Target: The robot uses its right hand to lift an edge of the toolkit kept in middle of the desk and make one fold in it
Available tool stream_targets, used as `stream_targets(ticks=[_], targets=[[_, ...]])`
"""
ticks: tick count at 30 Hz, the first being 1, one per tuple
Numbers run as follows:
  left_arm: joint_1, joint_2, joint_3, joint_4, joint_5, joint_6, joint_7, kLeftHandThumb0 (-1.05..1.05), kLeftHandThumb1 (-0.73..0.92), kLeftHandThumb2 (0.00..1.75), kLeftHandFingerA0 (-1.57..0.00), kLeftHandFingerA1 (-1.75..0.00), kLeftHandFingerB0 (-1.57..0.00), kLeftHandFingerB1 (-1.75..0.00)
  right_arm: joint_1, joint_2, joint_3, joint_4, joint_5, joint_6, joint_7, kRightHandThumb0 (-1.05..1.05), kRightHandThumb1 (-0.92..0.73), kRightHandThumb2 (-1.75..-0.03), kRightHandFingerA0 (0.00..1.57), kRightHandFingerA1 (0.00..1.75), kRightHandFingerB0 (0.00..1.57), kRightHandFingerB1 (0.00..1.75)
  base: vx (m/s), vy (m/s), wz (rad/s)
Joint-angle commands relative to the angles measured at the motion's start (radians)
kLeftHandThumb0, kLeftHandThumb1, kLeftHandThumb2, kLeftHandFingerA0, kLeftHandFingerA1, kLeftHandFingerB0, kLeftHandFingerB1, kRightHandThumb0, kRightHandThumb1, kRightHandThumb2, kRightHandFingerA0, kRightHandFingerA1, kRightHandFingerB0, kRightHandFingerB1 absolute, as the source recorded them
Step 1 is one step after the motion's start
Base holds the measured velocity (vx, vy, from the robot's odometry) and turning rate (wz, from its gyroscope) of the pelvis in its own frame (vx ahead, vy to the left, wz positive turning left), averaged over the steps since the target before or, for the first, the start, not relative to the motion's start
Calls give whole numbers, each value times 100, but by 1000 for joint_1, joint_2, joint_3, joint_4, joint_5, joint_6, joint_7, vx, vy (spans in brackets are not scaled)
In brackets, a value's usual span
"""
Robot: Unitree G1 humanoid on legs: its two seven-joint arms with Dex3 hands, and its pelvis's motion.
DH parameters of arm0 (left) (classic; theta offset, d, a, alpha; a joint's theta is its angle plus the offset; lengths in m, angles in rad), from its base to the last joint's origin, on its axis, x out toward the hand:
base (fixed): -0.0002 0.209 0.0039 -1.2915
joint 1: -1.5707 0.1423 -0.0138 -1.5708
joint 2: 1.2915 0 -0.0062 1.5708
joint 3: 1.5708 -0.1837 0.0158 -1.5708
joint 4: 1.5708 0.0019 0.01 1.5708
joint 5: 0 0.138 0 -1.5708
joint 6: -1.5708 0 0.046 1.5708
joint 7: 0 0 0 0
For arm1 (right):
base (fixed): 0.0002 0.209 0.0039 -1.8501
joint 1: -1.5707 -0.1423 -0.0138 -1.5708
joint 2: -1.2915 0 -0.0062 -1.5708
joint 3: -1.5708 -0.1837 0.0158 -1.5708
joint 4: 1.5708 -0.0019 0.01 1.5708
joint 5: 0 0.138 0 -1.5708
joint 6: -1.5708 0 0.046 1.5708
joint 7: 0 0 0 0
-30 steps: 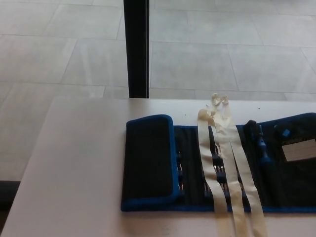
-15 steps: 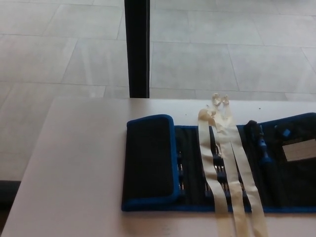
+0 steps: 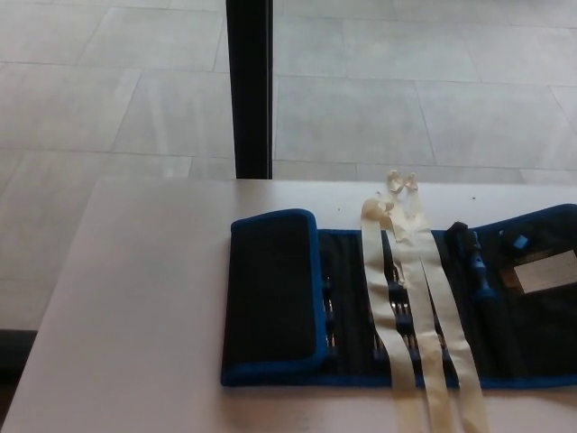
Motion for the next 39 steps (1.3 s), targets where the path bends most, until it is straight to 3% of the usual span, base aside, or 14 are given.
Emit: stream_targets(ticks=[1,2,3,9,11,12,15,19,24,25,27,30,31,39], targets=[[-10,19,11,4,-28,22,9,-70,66,59,-68,-64,-47,-46,4,6,17,25,-18,-31,3,-58,-75,-62,53,49,37,38,0,0,0],[-7,17,11,4,-28,12,5,-69,50,93,-61,-70,-39,-57,8,10,29,25,-26,-35,2,-59,-74,-62,53,48,38,39,0,0,0],[-8,17,4,4,-21,8,11,-70,66,59,-66,-63,-45,-46,15,18,48,19,-37,-33,0,-60,-74,-62,53,48,39,39,0,0,0],[-11,17,-4,5,-20,9,9,-71,67,60,-65,-63,-45,-47,9,46,117,68,-72,-44,-25,-59,-71,-62,49,47,36,38,0,0,0],[-19,16,-2,6,-26,18,14,-73,52,93,-61,-69,-35,-56,2,54,126,95,-82,-71,-37,-57,-73,-62,49,48,39,39,0,0,0],[-19,17,-3,6,-26,19,13,-71,67,60,-67,-63,-44,-46,-6,54,130,117,-84,-81,-36,-62,-58,-92,45,59,35,53,0,0,0],[-14,20,-4,8,-29,19,9,-71,67,60,-70,-65,-43,-46,-26,57,141,160,-90,-101,-36,-60,-72,-61,53,50,41,40,0,0,0],[-8,18,-9,4,-27,9,9,-73,66,60,-71,-66,-44,-45,-38,50,168,163,-100,-97,-24,-63,-58,-91,47,59,35,52,0,0,0],[3,21,-18,4,-24,1,8,-73,67,60,-70,-65,-42,-45,-31,60,173,153,-98,-102,-23,-59,-72,-61,53,50,41,40,0,0,0],[0,23,-22,4,-22,8,10,-71,68,60,-71,-66,-41,-45,-31,63,174,142,-96,-91,-27,-60,-57,-92,50,61,36,53,0,0,0],[4,22,-21,6,-24,-1,9,-72,67,59,-68,-64,-45,-44,-36,69,194,122,-98,-73,-6,-57,-71,-61,57,50,42,40,0,0,0],[10,20,-15,3,-32,-1,1,-73,66,60,-68,-67,-43,-45,-41,86,210,87,-96,-55,-10,-63,-53,-89,53,60,38,53,0,0,0],[12,20,-24,3,-23,-6,2,-72,67,60,-69,-67,-42,-44,-40,90,216,63,-92,-46,-5,-60,-68,-60,56,49,42,41,0,0,0],[-2,21,-11,8,-42,13,9,-72,65,59,-71,-69,-42,-45,-75,141,250,-61,-70,54,1,-56,-72,-61,52,47,38,39,0,0,0]])
